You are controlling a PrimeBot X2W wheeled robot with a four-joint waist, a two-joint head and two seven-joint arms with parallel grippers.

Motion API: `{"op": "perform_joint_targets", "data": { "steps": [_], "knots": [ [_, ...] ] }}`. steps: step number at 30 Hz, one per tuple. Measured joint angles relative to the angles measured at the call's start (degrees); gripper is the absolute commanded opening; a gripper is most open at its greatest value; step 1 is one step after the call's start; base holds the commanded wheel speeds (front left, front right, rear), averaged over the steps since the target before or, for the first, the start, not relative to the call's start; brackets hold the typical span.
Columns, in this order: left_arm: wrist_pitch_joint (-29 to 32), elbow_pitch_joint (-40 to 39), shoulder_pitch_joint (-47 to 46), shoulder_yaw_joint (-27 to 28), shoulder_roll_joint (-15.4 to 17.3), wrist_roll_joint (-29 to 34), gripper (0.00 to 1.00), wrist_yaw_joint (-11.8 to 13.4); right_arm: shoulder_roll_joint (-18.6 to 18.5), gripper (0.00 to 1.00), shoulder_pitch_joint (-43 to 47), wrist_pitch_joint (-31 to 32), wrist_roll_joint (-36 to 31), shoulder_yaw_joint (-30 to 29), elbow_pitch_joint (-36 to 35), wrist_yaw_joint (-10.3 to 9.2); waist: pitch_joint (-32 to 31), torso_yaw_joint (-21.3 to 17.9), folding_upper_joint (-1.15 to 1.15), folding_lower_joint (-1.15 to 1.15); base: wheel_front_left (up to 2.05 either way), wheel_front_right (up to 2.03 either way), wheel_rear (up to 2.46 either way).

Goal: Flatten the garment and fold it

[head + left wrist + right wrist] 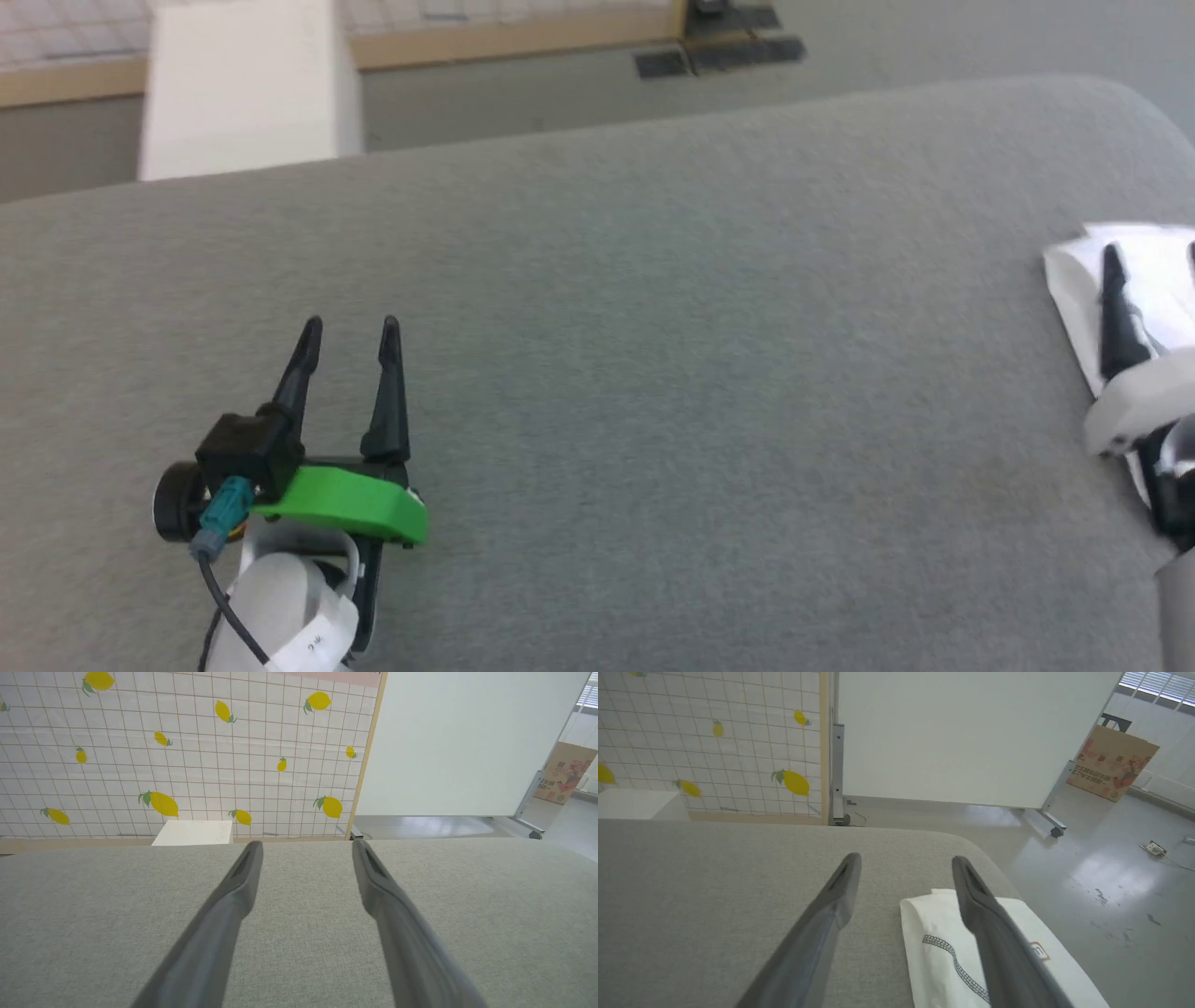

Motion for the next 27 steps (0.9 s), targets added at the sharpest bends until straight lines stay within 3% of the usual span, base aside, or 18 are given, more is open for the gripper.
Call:
{"op": "perform_joint_targets", "data": {
  "steps": [13, 27],
  "knots": [
    [-0.07, 2.49, 5.12, -1.22, -0.48, -0.65, 1.0, 0.27, 8.42, 1.0, 16.66, -6.57, 4.02, 5.79, -14.22, 0.0, -9.11, 7.88, 0.0, 0.0, 0.0, 0.0, 0.0],
    [-0.07, 3.19, 8.68, -2.05, -0.62, -0.65, 1.0, 1.0, 10.21, 1.0, 26.38, -10.04, 4.64, 6.81, -16.24, 0.0, -14.0, 12.6, 0.0, 0.0, 0.0, 0.0, 0.0]
  ]
}}
